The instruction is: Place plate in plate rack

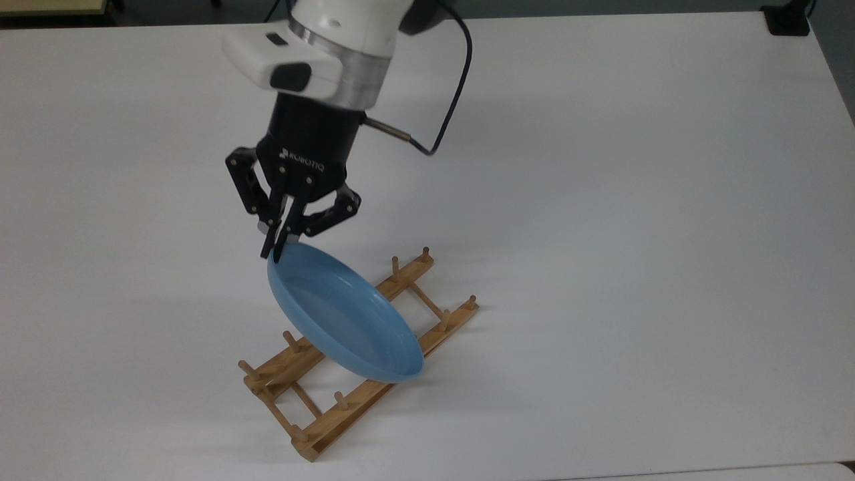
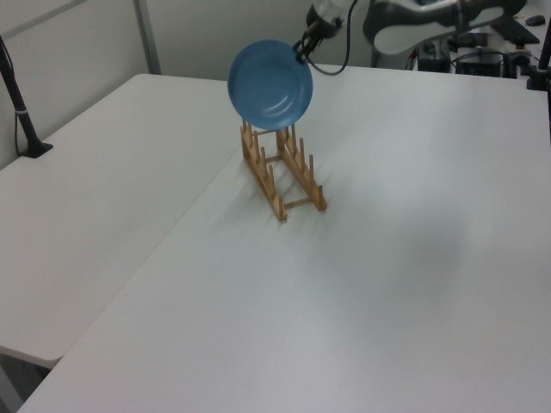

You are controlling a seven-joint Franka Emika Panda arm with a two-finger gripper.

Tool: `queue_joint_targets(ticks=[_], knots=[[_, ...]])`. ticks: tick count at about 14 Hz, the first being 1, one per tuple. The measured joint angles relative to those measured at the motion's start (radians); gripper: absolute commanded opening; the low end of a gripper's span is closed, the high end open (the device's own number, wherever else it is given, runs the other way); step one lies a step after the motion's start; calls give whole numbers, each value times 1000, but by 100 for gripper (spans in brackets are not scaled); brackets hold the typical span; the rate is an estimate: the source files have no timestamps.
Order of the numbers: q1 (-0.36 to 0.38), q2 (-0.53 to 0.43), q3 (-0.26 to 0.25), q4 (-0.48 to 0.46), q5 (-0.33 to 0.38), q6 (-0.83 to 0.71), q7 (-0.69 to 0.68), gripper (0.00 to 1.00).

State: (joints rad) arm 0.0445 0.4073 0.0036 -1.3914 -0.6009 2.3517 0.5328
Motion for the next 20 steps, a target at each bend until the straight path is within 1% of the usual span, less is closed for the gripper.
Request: queue_joint_targets(ticks=[1,5,7,8,9,10,11,12,14,18,19,20], knots=[[1,17,0,-3,-41,20,8,0],[14,32,1,-36,-135,58,9,0],[25,33,1,-58,-170,58,9,0],[31,33,1,-69,-185,58,9,3],[38,32,1,-76,-199,58,9,20],[44,32,1,-81,-212,58,10,48],[48,32,1,-84,-219,58,11,64],[51,32,1,-85,-220,58,11,72],[52,32,1,-87,-220,58,11,100],[52,21,1,-82,-209,58,65,100],[52,12,1,-79,-192,58,78,100],[53,1,2,-79,-158,45,81,100]])
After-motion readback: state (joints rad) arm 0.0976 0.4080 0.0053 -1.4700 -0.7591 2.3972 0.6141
